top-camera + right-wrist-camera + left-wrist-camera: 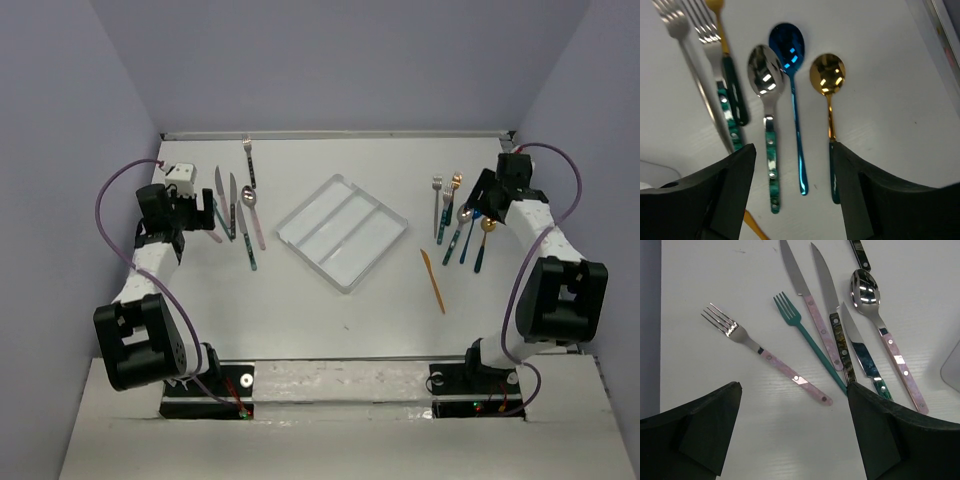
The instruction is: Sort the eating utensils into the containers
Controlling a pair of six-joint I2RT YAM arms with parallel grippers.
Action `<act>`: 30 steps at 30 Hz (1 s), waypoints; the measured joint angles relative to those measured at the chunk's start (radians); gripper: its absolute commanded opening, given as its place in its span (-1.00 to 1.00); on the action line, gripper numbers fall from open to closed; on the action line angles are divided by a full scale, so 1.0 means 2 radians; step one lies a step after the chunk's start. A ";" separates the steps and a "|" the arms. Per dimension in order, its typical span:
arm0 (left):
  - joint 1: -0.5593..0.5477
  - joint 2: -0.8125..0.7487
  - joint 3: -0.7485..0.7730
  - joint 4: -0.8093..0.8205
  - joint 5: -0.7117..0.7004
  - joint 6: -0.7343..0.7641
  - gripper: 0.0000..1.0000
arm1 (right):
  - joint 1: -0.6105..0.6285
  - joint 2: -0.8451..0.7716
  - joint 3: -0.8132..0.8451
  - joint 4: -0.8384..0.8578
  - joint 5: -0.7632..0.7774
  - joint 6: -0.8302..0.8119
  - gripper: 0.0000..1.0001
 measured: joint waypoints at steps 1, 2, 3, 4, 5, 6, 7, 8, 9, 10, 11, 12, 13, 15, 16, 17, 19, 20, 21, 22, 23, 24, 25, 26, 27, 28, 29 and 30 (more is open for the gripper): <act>0.000 0.000 -0.006 0.000 -0.004 0.002 0.98 | 0.000 0.008 -0.004 -0.012 0.008 0.002 0.18; 0.000 0.000 -0.009 0.000 -0.006 0.003 0.98 | 0.000 0.015 -0.010 -0.030 0.022 0.006 0.05; 0.000 0.000 -0.012 0.003 -0.010 0.005 0.98 | 0.000 0.018 -0.014 -0.039 0.033 0.007 0.02; 0.000 0.000 -0.015 0.004 -0.014 0.008 0.98 | -0.001 0.020 -0.015 -0.045 0.040 0.009 0.02; 0.000 0.000 -0.019 0.009 -0.022 0.012 0.98 | -0.002 0.020 -0.018 -0.051 0.048 0.010 0.02; 0.000 0.000 -0.020 0.010 -0.026 0.015 0.98 | -0.006 0.022 -0.019 -0.057 0.054 0.012 0.01; 0.000 0.000 -0.021 0.012 -0.029 0.017 0.98 | -0.008 0.024 -0.019 -0.059 0.057 0.012 0.01; 0.000 -0.001 -0.022 0.013 -0.031 0.019 0.98 | -0.011 0.027 -0.019 -0.059 0.058 0.013 0.00; 0.000 -0.001 -0.023 0.013 -0.034 0.022 0.98 | -0.013 0.037 -0.019 -0.059 0.062 0.015 -0.01; 0.000 -0.001 -0.023 0.014 -0.035 0.025 0.98 | -0.016 0.047 -0.019 -0.059 0.064 0.016 -0.01; 0.000 -0.003 -0.023 0.015 -0.037 0.027 0.98 | -0.017 0.055 -0.019 -0.059 0.064 0.017 -0.01; 0.000 -0.004 -0.023 0.016 -0.038 0.029 0.98 | -0.019 0.070 -0.020 -0.060 0.064 0.018 -0.01; 0.000 -0.005 -0.023 0.017 -0.040 0.030 0.98 | -0.020 0.081 -0.020 -0.060 0.065 0.019 -0.01; 0.000 -0.009 -0.025 0.023 -0.043 0.033 0.98 | -0.020 0.117 -0.024 -0.061 0.065 0.020 -0.01; 0.000 -0.011 -0.027 0.026 -0.045 0.034 0.98 | -0.020 0.129 -0.026 -0.059 0.063 0.023 -0.01; 0.000 -0.013 -0.030 0.030 -0.047 0.035 0.98 | -0.020 0.132 -0.020 -0.061 0.062 0.021 -0.01; 0.000 -0.017 -0.038 0.040 -0.053 0.039 0.98 | -0.020 0.135 -0.019 -0.054 0.056 0.022 -0.09; 0.000 -0.018 -0.040 0.041 -0.055 0.040 0.98 | -0.020 0.135 -0.019 -0.053 0.054 0.022 -0.15; 0.000 -0.018 -0.042 0.043 -0.058 0.041 0.98 | -0.020 0.135 -0.019 -0.052 0.053 0.022 -0.23; 0.000 -0.018 -0.044 0.044 -0.061 0.043 0.98 | -0.020 0.136 -0.019 -0.051 0.052 0.022 -0.41; 0.000 -0.018 -0.045 0.045 -0.062 0.044 0.98 | -0.020 0.136 -0.018 -0.051 0.050 0.023 -0.47; 0.000 -0.018 -0.046 0.046 -0.065 0.044 0.98 | -0.020 0.137 -0.018 -0.050 0.048 0.023 -0.52; 0.000 -0.018 -0.047 0.047 -0.067 0.046 0.98 | -0.020 0.137 -0.019 -0.048 0.048 0.026 -0.61; 0.000 -0.018 -0.047 0.047 -0.069 0.046 0.98 | -0.020 0.137 -0.019 -0.048 0.048 0.026 -0.67; 0.000 -0.018 -0.047 0.048 -0.069 0.047 0.98 | -0.019 0.137 -0.019 -0.048 0.051 0.027 -0.77; 0.000 -0.019 -0.047 0.049 -0.070 0.048 0.98 | -0.019 0.137 -0.019 -0.048 0.055 0.028 -0.88; 0.000 -0.019 -0.047 0.050 -0.070 0.048 0.98 | -0.020 0.136 -0.021 -0.048 0.061 0.029 -1.00; 0.000 -0.019 -0.047 0.051 -0.070 0.048 0.98 | -0.020 0.135 -0.022 -0.048 0.064 0.030 -1.00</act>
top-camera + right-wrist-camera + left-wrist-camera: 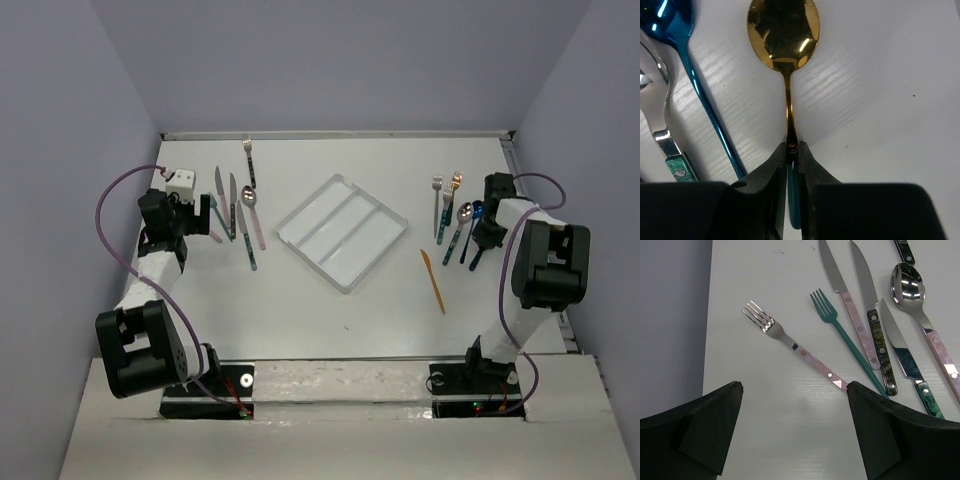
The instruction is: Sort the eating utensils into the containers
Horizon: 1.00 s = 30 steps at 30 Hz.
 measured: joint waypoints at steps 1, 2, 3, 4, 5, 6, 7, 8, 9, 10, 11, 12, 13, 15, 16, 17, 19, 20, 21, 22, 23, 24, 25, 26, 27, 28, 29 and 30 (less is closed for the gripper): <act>0.000 0.000 0.000 0.001 0.000 0.000 0.98 | 0.000 -0.001 -0.001 0.000 0.003 0.001 -1.00; 0.000 0.000 0.000 0.001 0.000 0.001 0.98 | 0.000 -0.002 -0.003 0.000 0.008 0.002 -1.00; 0.000 0.000 0.000 0.001 0.000 0.002 0.98 | 0.000 -0.004 -0.005 0.000 0.010 0.002 -1.00; 0.000 0.000 0.000 0.001 0.000 0.002 0.98 | 0.000 -0.006 -0.007 0.000 0.013 0.002 -1.00; 0.000 0.000 0.000 0.001 0.000 0.002 0.98 | 0.000 -0.010 -0.013 -0.001 0.016 0.004 -1.00; 0.000 0.000 0.000 0.001 0.000 0.003 0.98 | 0.000 -0.016 -0.018 -0.002 0.018 0.004 -1.00; 0.000 -0.001 -0.001 0.001 0.001 0.003 0.98 | 0.000 -0.027 -0.027 -0.005 0.020 0.006 -1.00; 0.000 -0.001 -0.002 0.001 0.001 0.003 0.98 | 0.000 -0.037 -0.032 -0.008 0.020 0.008 -1.00; 0.000 -0.001 -0.003 0.002 0.002 0.003 0.98 | 0.000 -0.056 -0.039 -0.015 0.019 0.011 -1.00; 0.000 -0.002 -0.005 0.003 0.004 0.003 0.98 | 0.000 -0.086 -0.043 -0.024 0.016 0.018 -1.00; 0.000 -0.002 -0.006 0.004 0.005 0.003 0.98 | 0.000 -0.106 -0.043 -0.026 0.013 0.022 -1.00; 0.000 -0.003 -0.008 0.003 0.006 0.003 0.98 | 0.000 -0.137 -0.043 -0.023 0.006 0.030 -1.00; 0.000 -0.004 -0.008 0.003 0.009 0.003 0.98 | 0.001 -0.170 -0.043 -0.021 0.002 0.037 -1.00; 0.000 -0.005 -0.008 0.004 0.012 0.003 0.98 | 0.014 -0.238 -0.043 -0.010 0.002 0.055 -1.00; 0.000 -0.006 -0.008 0.004 0.014 0.003 0.98 | 0.033 -0.273 -0.038 -0.004 0.010 0.066 -1.00; 0.000 -0.007 -0.008 0.004 0.015 0.003 0.98 | 0.052 -0.294 -0.030 0.002 0.014 0.073 -1.00; 0.000 -0.007 -0.008 0.004 0.015 0.003 0.98 | 0.109 -0.314 -0.009 0.020 0.021 0.093 -1.00; 0.000 -0.007 -0.008 0.004 0.015 0.003 0.98 | 0.147 -0.314 0.002 0.042 0.023 0.110 -1.00; 0.000 -0.007 -0.008 0.004 0.015 0.003 0.98 | 0.170 -0.311 0.005 0.056 0.023 0.118 -1.00; 0.000 -0.007 -0.008 0.004 0.015 0.003 0.98 | 0.215 -0.299 0.008 0.086 0.020 0.133 -1.00; 0.000 -0.007 -0.008 0.004 0.015 0.003 0.98 | 0.253 -0.284 0.008 0.120 0.009 0.151 -1.00; 0.000 -0.007 -0.008 0.004 0.015 0.003 0.98 | 0.278 -0.267 0.008 0.148 0.003 0.169 -1.00; 0.000 -0.007 -0.008 0.004 0.015 0.003 0.98 | 0.313 -0.241 0.008 0.186 -0.004 0.189 -1.00; 0.000 -0.007 -0.008 0.004 0.015 0.003 0.98 | 0.336 -0.216 0.009 0.211 -0.007 0.200 -1.00; 0.000 -0.007 -0.008 0.004 0.014 0.003 0.98 | 0.355 -0.190 0.010 0.231 -0.010 0.211 -1.00; 0.000 -0.007 -0.008 0.004 0.012 0.004 0.98 | 0.376 -0.163 0.015 0.244 -0.010 0.221 -1.00; 0.000 -0.007 -0.009 0.004 0.012 0.004 0.98 | 0.389 -0.137 0.026 0.253 -0.011 0.232 -1.00; 0.000 -0.007 -0.009 0.004 0.011 0.004 0.98 | 0.406 -0.100 0.040 0.264 -0.016 0.244 -1.00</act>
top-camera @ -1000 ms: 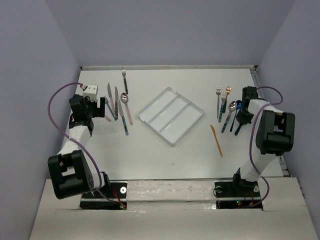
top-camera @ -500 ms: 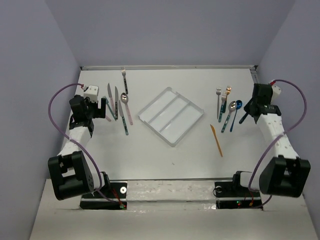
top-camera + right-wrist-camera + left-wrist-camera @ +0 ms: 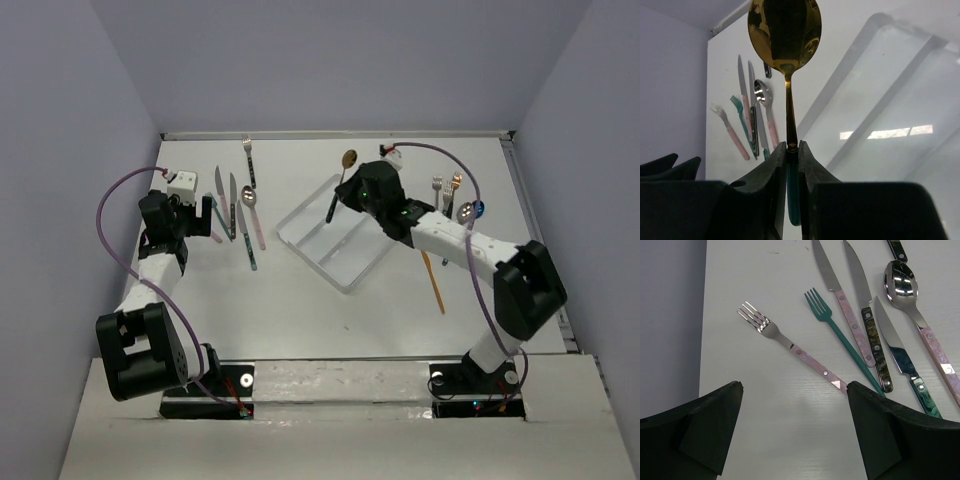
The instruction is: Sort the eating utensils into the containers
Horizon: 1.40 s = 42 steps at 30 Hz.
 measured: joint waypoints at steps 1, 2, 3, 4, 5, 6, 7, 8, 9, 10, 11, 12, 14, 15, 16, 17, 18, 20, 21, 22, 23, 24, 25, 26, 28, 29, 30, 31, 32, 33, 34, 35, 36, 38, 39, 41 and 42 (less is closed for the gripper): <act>0.000 0.000 0.000 0.000 -0.001 0.000 0.98 | 0.012 0.039 0.020 0.010 -0.008 0.015 -1.00; 0.000 0.000 -0.001 0.000 -0.002 0.001 0.98 | 0.017 0.059 0.031 0.014 -0.014 0.024 -1.00; 0.000 0.000 -0.002 0.000 -0.003 0.001 0.98 | 0.021 0.085 0.046 0.020 -0.023 0.043 -1.00; 0.000 -0.001 -0.003 0.000 -0.005 0.002 0.98 | 0.023 0.105 0.060 0.027 -0.031 0.064 -1.00; 0.000 -0.001 -0.004 0.000 -0.006 0.002 0.98 | 0.023 0.120 0.067 0.031 -0.034 0.074 -1.00; 0.000 -0.001 -0.006 0.000 -0.008 0.003 0.98 | 0.022 0.136 0.077 0.033 -0.040 0.090 -1.00; 0.000 -0.001 -0.007 0.000 -0.009 0.003 0.98 | 0.022 0.144 0.081 0.033 -0.043 0.099 -1.00; 0.000 -0.001 -0.008 0.000 -0.010 0.004 0.98 | 0.022 0.154 0.088 0.033 -0.045 0.110 -1.00; 0.000 -0.001 -0.009 0.000 -0.011 0.005 0.98 | 0.022 0.161 0.093 0.033 -0.048 0.127 -1.00; 0.000 -0.001 -0.011 0.002 -0.011 0.005 0.98 | 0.022 0.166 0.094 0.033 -0.050 0.139 -1.00; 0.000 -0.001 -0.012 0.003 -0.011 0.006 0.98 | 0.022 0.169 0.095 0.033 -0.052 0.155 -1.00; 0.000 -0.001 -0.012 0.003 -0.011 0.006 0.98 | 0.021 0.173 0.096 0.033 -0.053 0.173 -1.00; 0.000 -0.001 -0.013 0.004 -0.012 0.008 0.98 | 0.020 0.179 0.099 0.031 -0.055 0.194 -1.00; 0.000 -0.001 -0.013 0.004 -0.013 0.008 0.98 | 0.020 0.187 0.105 0.029 -0.056 0.206 -1.00; 0.000 -0.001 -0.014 0.004 -0.013 0.009 0.98 | 0.020 0.196 0.115 0.027 -0.056 0.216 -1.00; 0.000 -0.001 -0.014 0.005 -0.013 0.009 0.98 | 0.020 0.206 0.123 0.026 -0.057 0.224 -1.00; 0.000 -0.001 -0.015 0.006 -0.014 0.010 0.98 | 0.020 0.216 0.133 0.023 -0.058 0.235 -1.00; 0.000 -0.002 -0.016 0.007 -0.014 0.012 0.98 | 0.020 0.232 0.142 0.016 -0.058 0.255 -1.00; 0.000 -0.003 -0.016 0.008 -0.015 0.013 0.98 | 0.020 0.235 0.143 0.014 -0.059 0.259 -1.00; 0.000 -0.004 -0.017 0.009 -0.016 0.013 0.98 | 0.020 0.242 0.146 0.009 -0.059 0.267 -1.00; 0.000 -0.006 -0.018 0.010 -0.016 0.014 0.98 | 0.020 0.248 0.146 0.006 -0.059 0.274 -1.00; 0.000 -0.007 -0.019 0.011 -0.017 0.014 0.98 | 0.020 0.250 0.146 -0.001 -0.059 0.279 -1.00; 0.000 -0.009 -0.020 0.011 -0.018 0.015 0.98 | 0.020 0.253 0.146 -0.014 -0.059 0.287 -1.00; 0.000 -0.010 -0.021 0.012 -0.018 0.015 0.98 | 0.020 0.254 0.146 -0.022 -0.058 0.293 -1.00; 0.000 -0.010 -0.022 0.012 -0.019 0.015 0.98 | 0.020 0.254 0.146 -0.035 -0.056 0.305 -0.98; 0.000 -0.010 -0.022 0.012 -0.019 0.015 0.98 | 0.020 0.254 0.146 -0.038 -0.056 0.309 -0.95; 0.000 -0.010 -0.022 0.012 -0.019 0.015 0.98 | 0.019 0.254 0.146 -0.041 -0.056 0.314 -0.80; 0.000 -0.010 -0.022 0.013 -0.019 0.015 0.98 | 0.019 0.254 0.146 -0.044 -0.056 0.317 -0.72; 0.000 -0.010 -0.022 0.014 -0.019 0.016 0.98 | 0.018 0.254 0.146 -0.047 -0.057 0.320 -0.55; 0.000 -0.010 -0.022 0.014 -0.019 0.016 0.98 | 0.016 0.254 0.146 -0.048 -0.059 0.323 -0.45; 0.000 -0.010 -0.022 0.015 -0.019 0.016 0.98 | 0.015 0.254 0.146 -0.048 -0.061 0.326 -0.40; 0.000 -0.010 -0.022 0.015 -0.019 0.016 0.98 | 0.014 0.256 0.146 -0.049 -0.066 0.330 -0.35; 0.000 -0.010 -0.022 0.015 -0.019 0.017 0.98 | 0.012 0.257 0.148 -0.051 -0.071 0.333 -0.32; 0.000 -0.010 -0.022 0.016 -0.019 0.017 0.98 | 0.010 0.262 0.149 -0.052 -0.077 0.338 -0.23; 0.000 -0.010 -0.022 0.016 -0.019 0.017 0.98 | 0.007 0.264 0.149 -0.052 -0.081 0.341 -0.21; 0.000 -0.010 -0.023 0.017 -0.019 0.017 0.98 | 0.005 0.266 0.149 -0.056 -0.085 0.345 -0.17; 0.000 -0.010 -0.023 0.018 -0.019 0.018 0.98 | 0.003 0.267 0.149 -0.057 -0.086 0.347 -0.15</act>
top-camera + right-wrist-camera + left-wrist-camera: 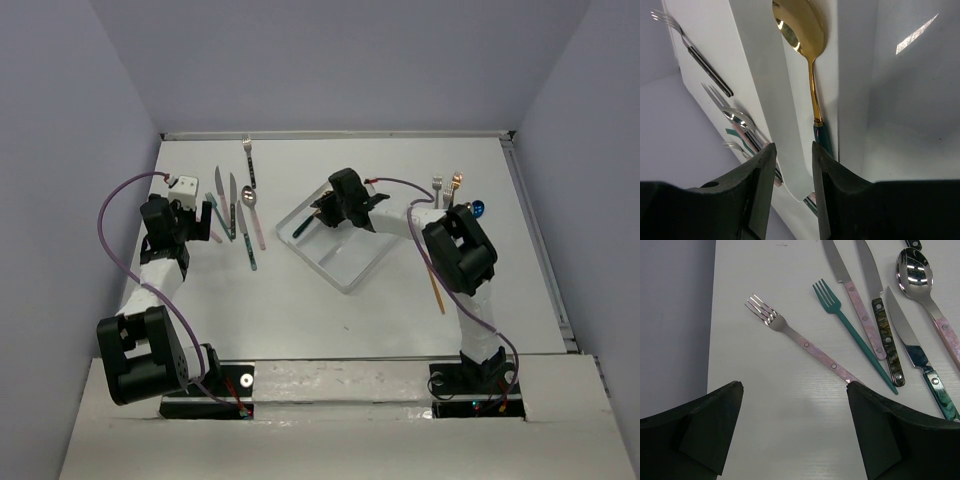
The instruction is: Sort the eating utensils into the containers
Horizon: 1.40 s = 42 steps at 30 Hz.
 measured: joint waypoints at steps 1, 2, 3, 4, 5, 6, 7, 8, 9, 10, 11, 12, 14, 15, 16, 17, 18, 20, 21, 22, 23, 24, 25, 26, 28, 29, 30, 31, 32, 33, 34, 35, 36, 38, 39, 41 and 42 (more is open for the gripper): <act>0.000 0.000 -0.001 0.000 0.000 0.000 0.98 | 0.000 0.000 0.000 0.000 0.000 0.000 -0.15; 0.000 0.000 -0.001 0.000 0.000 0.001 0.98 | -0.001 0.000 0.000 0.000 0.000 0.000 -0.15; 0.000 0.000 -0.001 0.000 0.000 0.001 0.98 | -0.002 0.000 0.000 0.000 0.000 -0.004 -0.17; 0.000 0.000 -0.001 0.001 0.000 0.001 0.98 | -0.002 0.000 0.001 -0.001 0.000 -0.010 -0.17; 0.000 0.000 -0.001 0.001 0.000 0.001 0.98 | -0.002 0.000 0.003 -0.002 0.000 -0.021 -0.18; 0.000 0.000 -0.001 0.001 0.000 0.001 0.98 | -0.002 0.000 0.006 -0.002 -0.002 -0.035 -0.18; 0.000 0.000 -0.001 0.001 0.000 0.001 0.98 | -0.002 0.000 0.012 -0.001 -0.006 -0.066 -0.19; 0.000 0.000 -0.001 0.001 0.000 0.001 0.98 | -0.003 -0.001 0.016 0.003 -0.010 -0.089 -0.18; 0.000 0.000 -0.001 0.001 0.000 0.001 0.98 | -0.003 -0.006 0.021 0.010 -0.020 -0.134 -0.17; 0.000 0.000 -0.001 0.001 0.000 0.001 0.98 | -0.003 -0.016 0.023 0.014 -0.029 -0.172 -0.16; 0.000 0.000 -0.001 0.001 0.000 0.001 0.98 | -0.003 -0.024 0.023 0.015 -0.040 -0.207 -0.16; 0.000 0.000 -0.001 0.001 0.000 0.001 0.98 | -0.005 -0.041 0.023 0.014 -0.051 -0.241 -0.16; 0.000 0.000 -0.001 0.001 0.000 0.001 0.98 | -0.014 -0.095 0.020 0.004 -0.082 -0.329 -0.15; 0.000 0.000 -0.001 0.001 0.000 0.001 0.98 | -0.021 -0.128 0.017 -0.005 -0.089 -0.358 -0.15; 0.000 0.000 -0.001 0.001 0.000 0.001 0.98 | -0.045 -0.173 0.012 -0.023 -0.103 -0.392 -0.16; 0.000 0.000 -0.001 0.001 0.000 0.001 0.98 | -0.063 -0.201 0.007 -0.031 -0.105 -0.410 -0.17; 0.000 0.000 -0.001 0.000 0.000 0.001 0.98 | -0.096 -0.235 -0.002 -0.043 -0.106 -0.431 -0.17; 0.000 0.000 -0.001 0.000 0.000 0.001 0.98 | -0.191 -0.293 -0.035 -0.055 -0.109 -0.459 -0.21; 0.000 0.000 -0.001 0.000 0.000 0.002 0.98 | -0.233 -0.312 -0.056 -0.063 -0.113 -0.471 -0.22; 0.000 0.000 -0.001 0.001 0.000 0.002 0.98 | -0.297 -0.330 -0.088 -0.069 -0.109 -0.483 -0.24; 0.000 0.000 -0.001 0.000 0.000 0.002 0.98 | -0.338 -0.334 -0.112 -0.080 -0.106 -0.491 -0.24; 0.000 0.000 -0.001 0.000 0.000 0.003 0.98 | -0.372 -0.332 -0.136 -0.096 -0.098 -0.501 -0.24; 0.000 0.000 -0.001 0.000 0.000 0.003 0.98 | -0.393 -0.326 -0.156 -0.109 -0.091 -0.508 -0.24; 0.000 0.000 -0.001 0.000 0.000 0.003 0.98 | -0.408 -0.312 -0.181 -0.131 -0.081 -0.517 -0.24; 0.000 0.000 -0.001 0.000 0.000 0.004 0.98 | -0.411 -0.289 -0.209 -0.167 -0.074 -0.527 -0.25; 0.000 0.000 -0.001 0.000 0.000 0.004 0.98 | -0.413 -0.283 -0.214 -0.177 -0.073 -0.532 -0.29; 0.000 0.000 -0.001 0.000 0.000 0.004 0.98 | -0.416 -0.274 -0.217 -0.192 -0.075 -0.538 -0.31; 0.000 0.000 -0.001 0.000 0.000 0.004 0.98 | -0.417 -0.270 -0.217 -0.195 -0.071 -0.541 -0.32; 0.000 0.000 -0.001 0.000 0.000 0.004 0.98 | -0.420 -0.268 -0.217 -0.196 -0.065 -0.544 -0.32; 0.000 0.000 -0.001 0.000 0.000 0.004 0.98 | -0.424 -0.266 -0.216 -0.196 -0.058 -0.548 -0.32; 0.000 0.000 -0.001 0.000 0.000 0.004 0.98 | -0.428 -0.264 -0.213 -0.196 -0.054 -0.552 -0.32; 0.000 0.000 -0.001 0.000 -0.001 0.005 0.98 | -0.430 -0.258 -0.209 -0.196 -0.054 -0.556 -0.31; 0.000 0.000 -0.001 0.000 -0.001 0.004 0.98 | -0.432 -0.253 -0.206 -0.196 -0.054 -0.559 -0.30; 0.000 0.000 -0.001 0.000 -0.001 0.004 0.98 | -0.434 -0.239 -0.200 -0.194 -0.052 -0.565 -0.29; 0.000 0.000 -0.001 0.000 -0.001 0.004 0.98 | -0.434 -0.232 -0.197 -0.194 -0.050 -0.568 -0.29; 0.000 0.000 -0.001 0.000 -0.001 0.004 0.98 | -0.434 -0.217 -0.192 -0.195 -0.043 -0.572 -0.29; 0.000 0.000 -0.001 0.000 -0.001 0.004 0.98 | -0.434 -0.208 -0.189 -0.195 -0.039 -0.575 -0.30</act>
